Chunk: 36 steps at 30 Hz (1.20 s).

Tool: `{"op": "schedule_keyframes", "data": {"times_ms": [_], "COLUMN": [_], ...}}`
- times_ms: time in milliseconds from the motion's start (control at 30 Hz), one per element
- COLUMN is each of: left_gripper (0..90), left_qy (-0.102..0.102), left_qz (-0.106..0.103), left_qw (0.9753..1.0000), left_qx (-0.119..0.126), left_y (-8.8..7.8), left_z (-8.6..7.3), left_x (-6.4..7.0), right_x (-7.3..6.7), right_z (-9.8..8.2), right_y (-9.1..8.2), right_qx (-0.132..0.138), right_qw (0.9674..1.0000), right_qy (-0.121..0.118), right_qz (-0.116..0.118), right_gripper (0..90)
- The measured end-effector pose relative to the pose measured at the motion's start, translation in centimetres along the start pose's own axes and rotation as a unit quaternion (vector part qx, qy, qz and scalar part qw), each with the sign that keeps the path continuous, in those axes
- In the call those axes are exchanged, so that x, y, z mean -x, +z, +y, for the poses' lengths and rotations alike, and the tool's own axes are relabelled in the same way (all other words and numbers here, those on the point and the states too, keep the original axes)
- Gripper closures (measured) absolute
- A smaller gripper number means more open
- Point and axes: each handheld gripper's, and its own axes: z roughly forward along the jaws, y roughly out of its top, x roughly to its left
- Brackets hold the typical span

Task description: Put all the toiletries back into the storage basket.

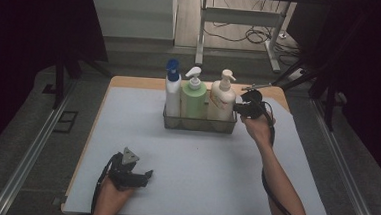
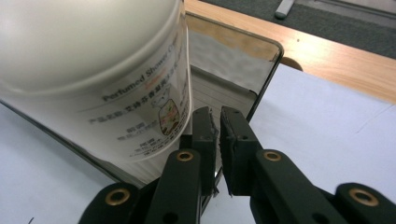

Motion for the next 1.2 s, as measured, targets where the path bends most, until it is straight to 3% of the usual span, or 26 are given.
{"op": "schedule_keyframes", "data": {"times_ms": [433,1200], "left_gripper": [11.8,11.8], "left_qy": [0.0,0.0], "left_qz": [0.0,0.0], "left_qw": [1.0,1.0], "left_qx": [0.0,0.0], "left_y": [0.0,0.0], "left_z": [0.0,0.0], "left_x": [0.0,0.0], "right_x": [-0.2,-2.0], "right_z": [-0.7,-0.8], "right_y": [1.1,2.7], "right_qx": [-0.007,-0.013], "right_qw": [0.9999,0.9992], "right_qy": [0.001,-0.002], "right_qz": [0.012,0.038], "right_gripper": [83.2,81.3]}}
